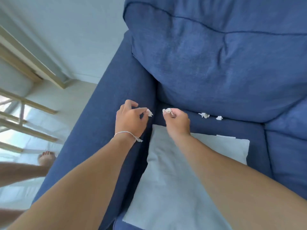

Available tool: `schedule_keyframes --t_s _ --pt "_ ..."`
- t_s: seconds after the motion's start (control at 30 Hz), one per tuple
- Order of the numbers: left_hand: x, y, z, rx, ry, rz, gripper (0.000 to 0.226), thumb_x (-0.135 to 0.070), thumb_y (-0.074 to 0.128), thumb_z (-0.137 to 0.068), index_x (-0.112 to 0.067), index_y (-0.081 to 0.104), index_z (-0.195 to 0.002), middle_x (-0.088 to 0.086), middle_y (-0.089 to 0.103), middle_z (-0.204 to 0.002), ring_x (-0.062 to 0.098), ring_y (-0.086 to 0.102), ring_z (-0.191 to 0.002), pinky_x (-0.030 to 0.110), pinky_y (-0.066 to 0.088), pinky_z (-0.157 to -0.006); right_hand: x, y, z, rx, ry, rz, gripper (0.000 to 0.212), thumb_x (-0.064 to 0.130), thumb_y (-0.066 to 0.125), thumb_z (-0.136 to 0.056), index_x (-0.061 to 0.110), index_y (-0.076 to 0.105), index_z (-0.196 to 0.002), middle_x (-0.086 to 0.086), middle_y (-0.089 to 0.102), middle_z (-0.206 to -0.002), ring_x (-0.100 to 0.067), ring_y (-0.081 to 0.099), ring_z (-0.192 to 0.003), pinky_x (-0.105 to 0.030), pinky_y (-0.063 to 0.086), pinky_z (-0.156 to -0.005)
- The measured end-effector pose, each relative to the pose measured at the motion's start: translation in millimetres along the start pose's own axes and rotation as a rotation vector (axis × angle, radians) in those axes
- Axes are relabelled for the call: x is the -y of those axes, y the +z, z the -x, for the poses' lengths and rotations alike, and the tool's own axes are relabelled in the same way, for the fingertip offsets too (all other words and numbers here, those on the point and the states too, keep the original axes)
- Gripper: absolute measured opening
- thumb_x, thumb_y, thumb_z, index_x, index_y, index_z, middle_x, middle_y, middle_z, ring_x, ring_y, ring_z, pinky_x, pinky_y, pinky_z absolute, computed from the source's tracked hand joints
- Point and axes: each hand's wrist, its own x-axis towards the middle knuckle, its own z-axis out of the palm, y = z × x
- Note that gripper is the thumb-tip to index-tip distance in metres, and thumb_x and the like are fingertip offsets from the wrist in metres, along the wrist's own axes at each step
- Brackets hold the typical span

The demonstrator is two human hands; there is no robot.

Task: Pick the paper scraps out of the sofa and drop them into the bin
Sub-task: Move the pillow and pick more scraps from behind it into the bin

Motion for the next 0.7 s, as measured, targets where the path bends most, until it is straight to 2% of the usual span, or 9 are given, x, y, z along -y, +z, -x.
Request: schedule_keyframes --t_s 0.07,0.1,0.17,0.2,0.33,0.43,0.53,0.7 --pt "18.6 -35.2 15.5 -0.029 -0.070 0.013 0.018 -0.036 0.060 -0.093 -0.039 0.078 -0.093 -0.003 0.052 -0.114 0.022 0.053 -0.108 0.039 0.044 -0.097 18.5 10.6 23.4 0.109 -0.105 0.024 0.027 0.042 0.058 -0.089 0.030 0.062 -0.066 0.013 0.055 -0.060 -0.027 0.050 -0.080 -0.038 0.049 -0.077" --pt "29.7 -53.8 25.6 -0.039 -0.113 0.025 0.018 -0.037 0.059 -0.093 -0.040 0.077 -0.093 -0.005 0.051 -0.115 0.019 0.053 -0.108 0.040 0.046 -0.095 29.3 17.2 36.8 0.156 -0.157 0.031 0.025 0.044 0.057 -0.090 0.037 0.061 -0.066 0.015 0.059 -0.066 -0.027 0.053 -0.086 -0.037 0.048 -0.078" --pt "52.7 -86.8 49.1 -0.067 -0.198 0.038 0.018 -0.040 0.058 -0.094 -0.040 0.076 -0.092 -0.009 0.049 -0.115 0.014 0.054 -0.108 0.038 0.047 -0.094 46.9 33.5 61.3 0.231 -0.257 0.053 0.016 0.047 0.057 -0.091 0.038 0.068 -0.085 0.012 0.065 -0.089 -0.024 0.057 -0.100 -0.034 0.049 -0.084" --pt "65.2 -102.1 62.2 -0.092 -0.231 0.027 0.018 -0.040 0.058 -0.094 -0.040 0.076 -0.091 -0.009 0.050 -0.114 0.015 0.055 -0.107 0.038 0.047 -0.095 55.1 43.5 74.5 0.257 -0.306 0.069 0.018 0.047 0.058 -0.092 0.035 0.071 -0.094 0.009 0.064 -0.097 -0.022 0.056 -0.103 -0.033 0.050 -0.086" --pt "125.8 -145.9 120.0 -0.233 -0.387 -0.073 0.014 -0.034 0.064 -0.092 -0.032 0.078 -0.094 -0.001 0.057 -0.110 0.023 0.060 -0.100 0.035 0.041 -0.094 80.2 94.5 132.3 0.393 -0.476 0.149 0.025 0.044 0.055 -0.097 0.030 0.072 -0.109 0.009 0.059 -0.106 -0.014 0.047 -0.109 -0.030 0.050 -0.089" --pt "177.0 -159.3 168.2 -0.315 -0.510 -0.087 0.017 -0.029 0.067 -0.089 -0.020 0.079 -0.098 0.006 0.061 -0.108 0.031 0.064 -0.096 0.041 0.050 -0.089 80.4 144.0 178.3 0.516 -0.604 0.251 0.027 0.043 0.053 -0.097 0.029 0.070 -0.113 0.005 0.060 -0.111 -0.018 0.045 -0.111 -0.038 0.052 -0.092" --pt "221.3 -166.7 221.2 -0.273 -0.644 -0.073 0.019 -0.028 0.067 -0.089 -0.016 0.078 -0.099 0.007 0.061 -0.107 0.031 0.063 -0.098 0.045 0.052 -0.089 72.8 191.4 230.2 0.616 -0.781 0.475 0.027 0.040 0.052 -0.097 0.028 0.068 -0.116 0.002 0.059 -0.115 -0.024 0.045 -0.112 -0.040 0.045 -0.095" --pt "272.6 -170.5 293.7 -0.078 -0.726 -0.109 0.025 -0.040 0.059 -0.093 -0.027 0.075 -0.107 0.000 0.058 -0.113 0.022 0.058 -0.106 0.043 0.047 -0.098 49.9 240.5 297.4 0.795 -1.046 0.771 0.025 0.035 0.054 -0.095 0.025 0.070 -0.112 0.001 0.057 -0.112 -0.027 0.045 -0.109 -0.040 0.040 -0.096"
